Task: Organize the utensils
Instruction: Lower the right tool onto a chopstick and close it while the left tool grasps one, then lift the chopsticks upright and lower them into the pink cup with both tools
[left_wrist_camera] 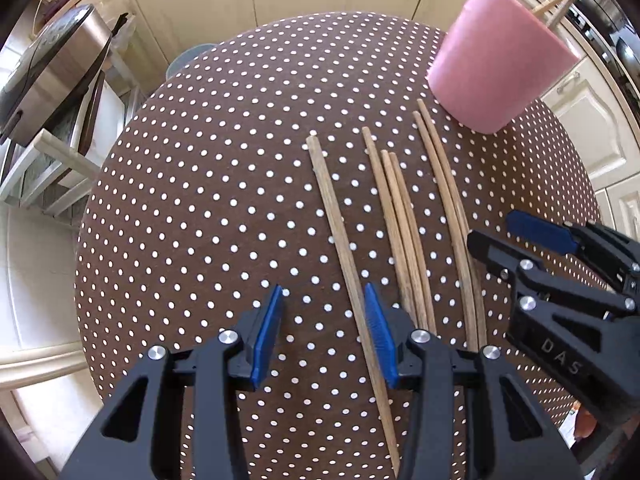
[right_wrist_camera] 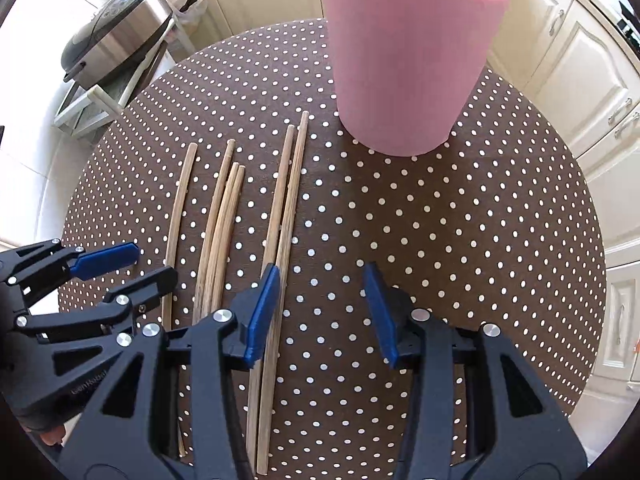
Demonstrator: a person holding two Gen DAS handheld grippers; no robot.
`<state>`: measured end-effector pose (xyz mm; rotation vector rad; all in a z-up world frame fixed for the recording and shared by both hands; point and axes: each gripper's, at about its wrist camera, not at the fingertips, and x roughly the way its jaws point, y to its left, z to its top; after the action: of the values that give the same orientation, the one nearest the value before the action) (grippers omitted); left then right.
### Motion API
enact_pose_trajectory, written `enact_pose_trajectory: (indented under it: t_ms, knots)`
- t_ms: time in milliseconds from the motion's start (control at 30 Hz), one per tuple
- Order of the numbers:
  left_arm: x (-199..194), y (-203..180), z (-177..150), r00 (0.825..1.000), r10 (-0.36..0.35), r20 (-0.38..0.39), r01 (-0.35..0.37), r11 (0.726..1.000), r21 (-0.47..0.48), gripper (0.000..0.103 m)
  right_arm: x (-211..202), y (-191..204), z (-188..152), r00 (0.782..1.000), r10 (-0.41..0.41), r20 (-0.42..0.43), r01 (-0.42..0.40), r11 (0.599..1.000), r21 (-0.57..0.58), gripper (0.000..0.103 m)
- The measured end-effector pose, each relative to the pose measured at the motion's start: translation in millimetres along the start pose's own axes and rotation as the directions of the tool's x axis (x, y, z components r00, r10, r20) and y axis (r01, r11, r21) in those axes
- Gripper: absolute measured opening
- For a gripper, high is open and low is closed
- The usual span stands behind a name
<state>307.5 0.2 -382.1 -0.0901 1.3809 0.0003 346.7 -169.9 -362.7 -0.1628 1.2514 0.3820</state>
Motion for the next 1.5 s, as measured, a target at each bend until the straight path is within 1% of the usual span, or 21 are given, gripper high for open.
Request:
enact_pose_trajectory:
  t_ms: [33, 100, 267, 333, 367, 400, 433, 467, 500, 533, 567, 633, 733, 800, 867, 967, 1033, 1100, 1267, 1367, 1500]
  knots:
    - [0.1, -0.4, -6.0, 1.0, 0.001, 0.001, -0.001, 1.0, -0.004, 0.043, 1.2, 1.3, 1.7, 1.0, -0.002, -0.002, 0.002, 1.0, -0.005, 0.044]
    - [2.6, 6.6, -0.1, 1.0, 0.006, -0.001, -0.006, 1.0, -0.016, 0.043, 5.0, 5.5, 6.2, 1.0, -0.007, -0.01, 0.007, 1.0, -0.009, 0.044]
    - [11.6, 13.1, 22.5, 0.999, 0.03, -0.027, -0.03, 0.999, -0.013, 0.043, 13.2, 17.3, 20.5, 0.997, -0.059, -0.052, 0.056, 0.997, -0.044, 0.044]
    - [15.3, 12.8, 30.1, 0.998, 0.042, -0.039, -0.043, 0.999, -0.006, 0.043, 17.0, 26.9, 23.4, 0.993, -0.1, -0.07, 0.094, 0.992, -0.085, 0.041]
    - [17.0, 12.1, 34.3, 0.997, 0.053, -0.05, -0.053, 0.999, 0.0, 0.043, 18.3, 30.4, 27.3, 0.992, -0.102, -0.073, 0.095, 0.991, -0.093, 0.039]
    - [18.7, 10.0, 38.3, 0.997, 0.061, -0.055, -0.061, 0.998, 0.003, 0.042, 20.5, 33.2, 32.0, 0.992, -0.093, -0.081, 0.086, 0.993, -0.086, 0.034]
    - [19.6, 9.2, 40.9, 0.997, 0.064, -0.053, -0.063, 0.998, 0.006, 0.04, 21.1, 34.1, 35.1, 0.991, -0.104, -0.085, 0.097, 0.991, -0.088, 0.029]
    - [19.7, 8.6, 43.2, 0.997, 0.062, -0.043, -0.062, 0.998, 0.005, 0.031, 21.9, 34.8, 37.6, 0.991, -0.102, -0.086, 0.094, 0.991, -0.092, 0.027]
    - [15.9, 0.3, 44.8, 0.997, 0.064, -0.038, -0.064, 0.998, 0.003, 0.023, 21.9, 35.6, 40.2, 0.991, -0.102, -0.087, 0.094, 0.992, -0.089, 0.02]
    - [15.0, -3.4, 48.3, 0.998, 0.056, -0.039, -0.056, 0.998, -0.001, 0.009, 22.2, 36.9, 43.5, 0.991, -0.101, -0.087, 0.093, 0.992, -0.087, 0.016]
    - [15.3, -2.9, 50.0, 0.998, 0.048, -0.039, -0.048, 0.999, -0.006, 0.009, 22.7, 35.1, 46.0, 0.991, -0.1, -0.088, 0.092, 0.992, -0.085, 0.014]
    - [15.4, -3.1, 51.8, 0.999, 0.039, -0.031, -0.04, 0.999, -0.011, 0.008, 23.8, 30.3, 48.7, 0.992, -0.089, -0.09, 0.083, 0.994, -0.075, 0.007]
    - [14.1, 1.8, 49.5, 1.0, 0.015, -0.011, -0.016, 0.999, -0.029, 0.006, 23.5, 14.1, 46.7, 0.995, -0.038, -0.092, 0.034, 0.999, -0.043, 0.006]
    - [11.3, 8.6, 46.8, 0.999, -0.033, 0.006, 0.033, 0.998, -0.054, 0.006, 21.2, 3.5, 45.3, 0.996, 0.0, -0.095, -0.002, 1.0, -0.019, 0.006]
    - [4.7, 17.7, 39.9, 0.998, -0.062, 0.028, 0.064, 0.995, -0.075, 0.006, 16.9, -5.8, 40.0, 0.996, 0.04, -0.086, -0.039, 0.999, 0.007, 0.006]
    - [-9.7, 25.4, 35.9, 0.99, -0.119, 0.077, 0.126, 0.987, -0.097, 0.006, 7.7, -13.6, 34.0, 0.992, 0.112, -0.06, -0.11, 0.993, 0.044, 0.006]
    - [-23.0, 27.4, 33.4, 0.981, -0.154, 0.117, 0.166, 0.981, -0.101, 0.006, -4.2, -16.1, 31.9, 0.986, 0.166, -0.028, -0.163, 0.984, 0.068, 0.006]
    - [-38.3, 30.8, 35.6, 0.973, -0.174, 0.154, 0.19, 0.977, -0.094, 0.006, -16.9, -17.8, 28.5, 0.981, 0.196, 0.007, -0.196, 0.978, 0.078, 0.006]
    - [-73.4, 27.2, 39.5, 0.944, -0.211, 0.254, 0.234, 0.97, -0.061, 0.006, -51.9, -26.1, 27.3, 0.964, 0.245, 0.104, -0.253, 0.964, 0.077, 0.006]
    - [-98.3, 19.0, 33.9, 0.915, -0.239, 0.324, 0.268, 0.962, -0.047, 0.006, -81.3, -41.6, 23.5, 0.948, 0.271, 0.165, -0.286, 0.955, 0.075, 0.006]
    - [-137.2, 6.7, 35.0, 0.856, -0.277, 0.436, 0.311, 0.95, -0.009, 0.006, -115.8, -43.2, 22.3, 0.924, 0.279, 0.26, -0.303, 0.951, 0.057, 0.006]
